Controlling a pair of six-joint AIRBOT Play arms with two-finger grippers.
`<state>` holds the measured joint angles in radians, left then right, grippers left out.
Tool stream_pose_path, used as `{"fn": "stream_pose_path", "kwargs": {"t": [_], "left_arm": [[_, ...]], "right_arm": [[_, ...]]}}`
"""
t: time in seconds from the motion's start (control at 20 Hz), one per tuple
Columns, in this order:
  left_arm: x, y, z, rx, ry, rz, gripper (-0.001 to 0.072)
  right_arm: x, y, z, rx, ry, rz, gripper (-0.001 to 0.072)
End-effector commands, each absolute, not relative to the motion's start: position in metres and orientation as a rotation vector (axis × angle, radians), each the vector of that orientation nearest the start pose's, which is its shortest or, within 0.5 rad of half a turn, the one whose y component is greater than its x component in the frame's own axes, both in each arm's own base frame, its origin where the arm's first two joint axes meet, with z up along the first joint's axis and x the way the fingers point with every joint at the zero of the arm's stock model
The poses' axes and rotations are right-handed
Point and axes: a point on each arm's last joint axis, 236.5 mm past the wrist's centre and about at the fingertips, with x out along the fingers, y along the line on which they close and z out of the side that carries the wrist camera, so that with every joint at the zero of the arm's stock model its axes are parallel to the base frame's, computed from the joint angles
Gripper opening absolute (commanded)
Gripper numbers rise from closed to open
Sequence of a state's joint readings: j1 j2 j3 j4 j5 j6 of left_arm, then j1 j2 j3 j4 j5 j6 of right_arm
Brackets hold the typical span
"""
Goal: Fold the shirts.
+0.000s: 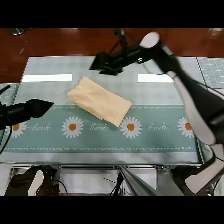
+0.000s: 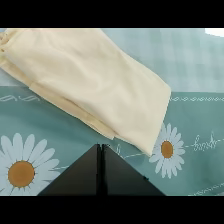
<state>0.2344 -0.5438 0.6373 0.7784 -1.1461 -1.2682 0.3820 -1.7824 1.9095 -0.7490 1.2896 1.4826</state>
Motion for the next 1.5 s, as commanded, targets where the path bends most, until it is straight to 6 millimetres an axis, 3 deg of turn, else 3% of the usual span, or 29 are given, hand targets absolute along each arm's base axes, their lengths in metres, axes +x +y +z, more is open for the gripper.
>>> {"fn": "stream_pose_path", "kwargs": {"t": [0.0, 0.05, 0.15, 0.2, 0.3, 0.4, 0.5, 0.75, 1.05, 1.2, 1.45], "left_arm": [[0.261, -0.095, 0.077, -0.528, 0.893, -0.394, 0.0019], [0.258, -0.096, 0.07, -0.536, 0.909, -0.391, 0.0019], [0.253, -0.097, 0.056, -0.552, 0.942, -0.387, 0.0019], [0.251, -0.098, 0.051, -0.559, 0.955, -0.385, 0.0019], [0.247, -0.099, 0.043, -0.569, 0.974, -0.383, 0.0019], [0.245, -0.099, 0.038, -0.574, 0.983, -0.379, 0.0019], [0.247, -0.098, 0.038, -0.576, 0.976, -0.374, 0.0019], [0.257, -0.093, 0.042, -0.584, 0.931, -0.35, 0.0019], [0.258, -0.093, 0.042, -0.584, 0.928, -0.347, 0.0019], [0.258, -0.093, 0.042, -0.584, 0.928, -0.347, 0.0019], [0.258, -0.093, 0.042, -0.585, 0.927, -0.347, 0.002]], "right_arm": [[0.391, 0.185, 0.124, -0.067, 1.246, 0.479, 0.0621], [0.384, 0.155, 0.13, -0.082, 1.183, 0.355, 0.0621], [0.362, 0.129, 0.124, 0.022, 1.03, 0.235, 0.0621], [0.347, 0.124, 0.107, 0.127, 0.965, 0.196, 0.0621], [0.316, 0.114, 0.05, 0.414, 0.92, 0.078, 0.0621], [0.289, 0.124, -0.005, 0.766, 0.941, 0.005, 0.0621], [0.28, 0.143, -0.034, 0.998, 0.961, 0.007, 0.0621], [0.279, 0.187, -0.063, 0.954, 1.149, 0.143, 0.0621], [0.298, 0.255, -0.074, 0.92, 1.358, 0.415, 0.0633], [0.311, 0.271, -0.077, 0.923, 1.392, 0.471, 0.0634], [0.338, 0.277, -0.091, 0.94, 1.391, 0.445, 0.0631]]}}
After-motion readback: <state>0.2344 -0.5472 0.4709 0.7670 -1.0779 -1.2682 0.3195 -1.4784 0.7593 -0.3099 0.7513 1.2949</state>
